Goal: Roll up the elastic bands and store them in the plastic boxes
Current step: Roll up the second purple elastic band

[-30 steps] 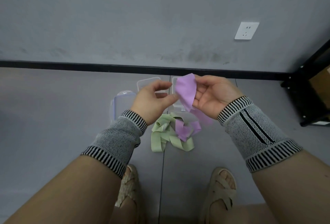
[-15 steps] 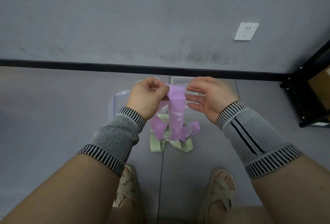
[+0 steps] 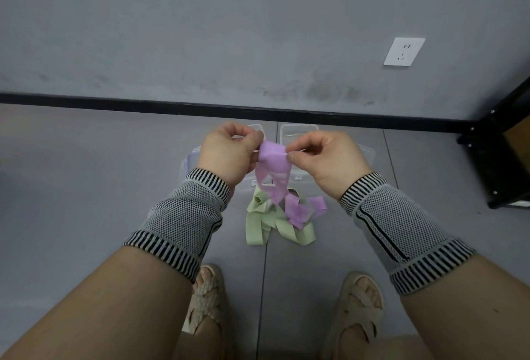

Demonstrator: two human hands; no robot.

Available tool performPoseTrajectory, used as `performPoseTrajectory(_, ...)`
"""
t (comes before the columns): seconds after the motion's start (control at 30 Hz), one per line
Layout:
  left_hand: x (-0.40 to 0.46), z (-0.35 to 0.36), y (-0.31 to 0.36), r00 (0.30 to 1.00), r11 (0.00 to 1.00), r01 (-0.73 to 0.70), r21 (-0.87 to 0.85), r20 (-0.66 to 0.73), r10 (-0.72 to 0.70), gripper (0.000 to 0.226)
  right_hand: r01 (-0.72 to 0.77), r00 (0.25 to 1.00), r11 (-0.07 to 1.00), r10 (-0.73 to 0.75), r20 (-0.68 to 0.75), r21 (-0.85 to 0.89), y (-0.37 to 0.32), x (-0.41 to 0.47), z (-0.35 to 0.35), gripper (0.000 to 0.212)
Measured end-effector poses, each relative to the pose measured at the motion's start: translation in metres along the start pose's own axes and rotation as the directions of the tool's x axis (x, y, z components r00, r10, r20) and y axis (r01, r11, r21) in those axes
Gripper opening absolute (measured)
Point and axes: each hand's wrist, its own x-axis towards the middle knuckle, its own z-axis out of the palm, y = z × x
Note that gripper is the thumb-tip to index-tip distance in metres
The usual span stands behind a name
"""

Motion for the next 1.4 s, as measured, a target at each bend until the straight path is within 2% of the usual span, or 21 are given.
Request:
performPoseTrajectory(0.1, -0.001, 0.000, 0.002, 0.999, 1.000, 0.015, -0.020, 0.029, -0.015, 0.013, 0.014, 0.999, 1.000, -0.014, 0.033, 0.003, 0.001, 0.001, 0.000, 0.021)
performPoseTrajectory(0.27, -0.004, 0.001, 0.004, 0.995, 0.996, 0.057, -0.061, 0.081, -0.052, 0.011, 0.009, 1.000, 0.999, -0.010, -0.013, -0.045, 0.002, 0.003, 0.000, 0.020)
performPoseTrajectory(0.43, -0.004, 0.000, 0.005, 0.989, 0.996, 0.085, -0.020, 0.126, -0.082, 0.005, 0.050, 0.998, 0.998, -0.050, -0.024, -0.027, -0.001, 0.002, -0.001, 0.021)
performPoseTrajectory(0.57, -0.005, -0.001, 0.003, 0.990, 0.979, -0.056, 0.197, 0.135, 0.029, 0.019, 0.033, 0.998, 0.998, -0.030, -0.056, 0.053, -0.002, 0.004, -0.003, 0.017)
performPoseTrajectory(0.7, -0.011, 0.001, 0.004, 0.963, 0.960, -0.191, 0.205, 0.226, 0.143, 0.002, 0.011, 0.998, 0.994, -0.005, -0.059, 0.112, -0.001, 0.005, -0.004, 0.016)
performPoseTrajectory(0.8, -0.009, 0.002, 0.002, 0.955, 0.950, -0.246, 0.192, 0.217, 0.203, 0.010, 0.007, 0.999, 0.985, 0.002, -0.051, 0.172, 0.000, 0.006, -0.005, 0.014)
performPoseTrajectory(0.93, -0.011, 0.004, 0.005, 0.951, 0.960, -0.250, 0.126, 0.218, 0.219, 0.009, 0.025, 1.000, 0.985, -0.025, -0.003, 0.173, 0.000, 0.004, -0.006, 0.016)
performPoseTrajectory(1.07, -0.012, 0.003, 0.006, 0.951, 0.965, -0.250, 0.082, 0.209, 0.229, 0.010, 0.040, 0.999, 0.989, -0.038, -0.015, 0.143, -0.001, 0.004, -0.006, 0.018)
performPoseTrajectory(1.27, -0.011, 0.003, -0.001, 0.943, 0.958, -0.214, 0.191, 0.296, 0.152, 0.003, 0.026, 0.995, 0.947, 0.007, -0.101, 0.321, -0.003, 0.006, -0.010, 0.019)
performPoseTrajectory(1.4, -0.012, 0.003, 0.003, 0.941, 0.965, -0.236, 0.119, 0.277, 0.196, 0.009, -0.093, 0.994, 0.913, 0.107, -0.013, 0.397, -0.001, 0.006, -0.009, 0.006)
